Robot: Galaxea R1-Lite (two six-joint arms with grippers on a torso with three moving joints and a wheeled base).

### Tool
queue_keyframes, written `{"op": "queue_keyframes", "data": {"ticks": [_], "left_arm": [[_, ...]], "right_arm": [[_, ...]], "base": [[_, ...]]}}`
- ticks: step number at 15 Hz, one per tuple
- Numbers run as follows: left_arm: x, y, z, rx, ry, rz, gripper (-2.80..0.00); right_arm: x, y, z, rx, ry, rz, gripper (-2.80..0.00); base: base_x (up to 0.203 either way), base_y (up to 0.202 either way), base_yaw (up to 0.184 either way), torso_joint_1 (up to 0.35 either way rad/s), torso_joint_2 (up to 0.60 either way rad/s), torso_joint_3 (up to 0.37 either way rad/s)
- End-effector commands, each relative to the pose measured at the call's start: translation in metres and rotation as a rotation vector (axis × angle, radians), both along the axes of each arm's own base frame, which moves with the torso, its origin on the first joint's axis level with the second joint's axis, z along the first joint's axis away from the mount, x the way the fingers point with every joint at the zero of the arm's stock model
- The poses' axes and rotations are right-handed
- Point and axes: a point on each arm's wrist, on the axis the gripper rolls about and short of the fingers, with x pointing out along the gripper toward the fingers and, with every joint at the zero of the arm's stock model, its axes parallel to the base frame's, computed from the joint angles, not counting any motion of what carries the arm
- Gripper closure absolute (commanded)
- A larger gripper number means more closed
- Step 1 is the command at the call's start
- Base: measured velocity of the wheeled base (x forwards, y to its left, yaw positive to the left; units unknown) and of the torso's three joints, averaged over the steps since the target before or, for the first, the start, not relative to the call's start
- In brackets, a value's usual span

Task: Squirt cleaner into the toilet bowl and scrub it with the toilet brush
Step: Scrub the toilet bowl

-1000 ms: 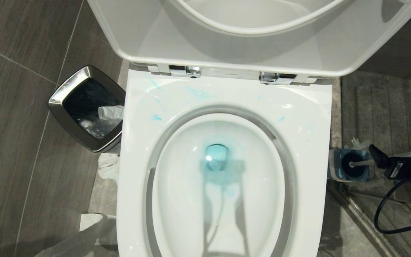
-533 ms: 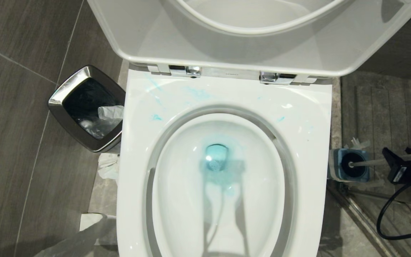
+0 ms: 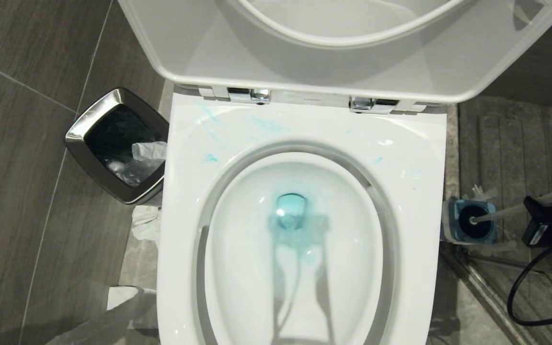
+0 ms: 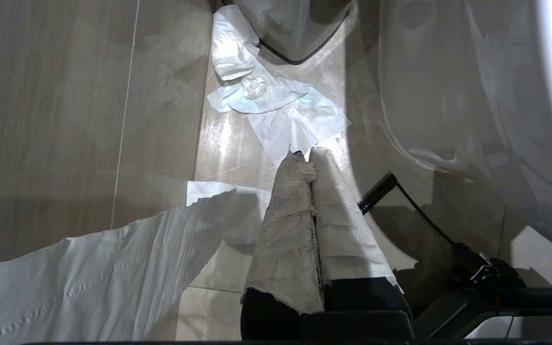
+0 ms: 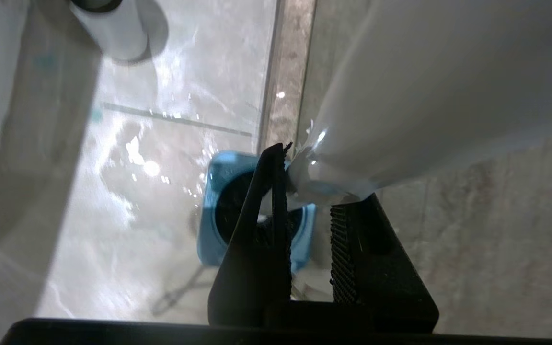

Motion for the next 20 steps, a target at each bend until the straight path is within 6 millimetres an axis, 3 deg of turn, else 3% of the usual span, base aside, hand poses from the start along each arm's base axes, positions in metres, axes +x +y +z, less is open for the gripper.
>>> {"op": "queue_keyframes", "data": {"ticks": [1, 6, 10, 18, 19, 20], "left_arm": [[0.001, 0.0, -0.002, 0.0, 0.007, 0.001, 0.0], [0.001, 0.0, -0.002, 0.0, 0.007, 0.0, 0.0], [0.001, 0.0, -0.002, 0.0, 0.007, 0.001, 0.0], [0.001, 0.0, -0.002, 0.0, 0.007, 0.0, 0.0], [0.001, 0.0, -0.002, 0.0, 0.007, 0.001, 0.0], [0.001, 0.0, -0.002, 0.0, 0.007, 0.001, 0.0]], "right_arm": [[-0.009, 0.002, -0.003, -0.034, 0.026, -0.001, 0.0], [-0.041, 0.011, 0.0, -0.08, 0.061, 0.048, 0.0], [-0.048, 0.013, 0.006, -0.085, 0.031, 0.047, 0.0], [-0.074, 0.014, -0.01, -0.027, 0.166, 0.049, 0.0], [-0.075, 0.014, -0.011, 0.0, 0.175, 0.066, -1.66], [-0.077, 0.012, -0.012, 0.013, 0.191, 0.061, -2.8]], "base": [[0.0, 0.0, 0.0, 0.0, 0.0, 0.0], [0.0, 0.0, 0.0, 0.0, 0.0, 0.0], [0.0, 0.0, 0.0, 0.0, 0.0, 0.0], [0.0, 0.0, 0.0, 0.0, 0.0, 0.0], [0.0, 0.0, 0.0, 0.0, 0.0, 0.0], [0.0, 0.0, 0.0, 0.0, 0.0, 0.0]]}}
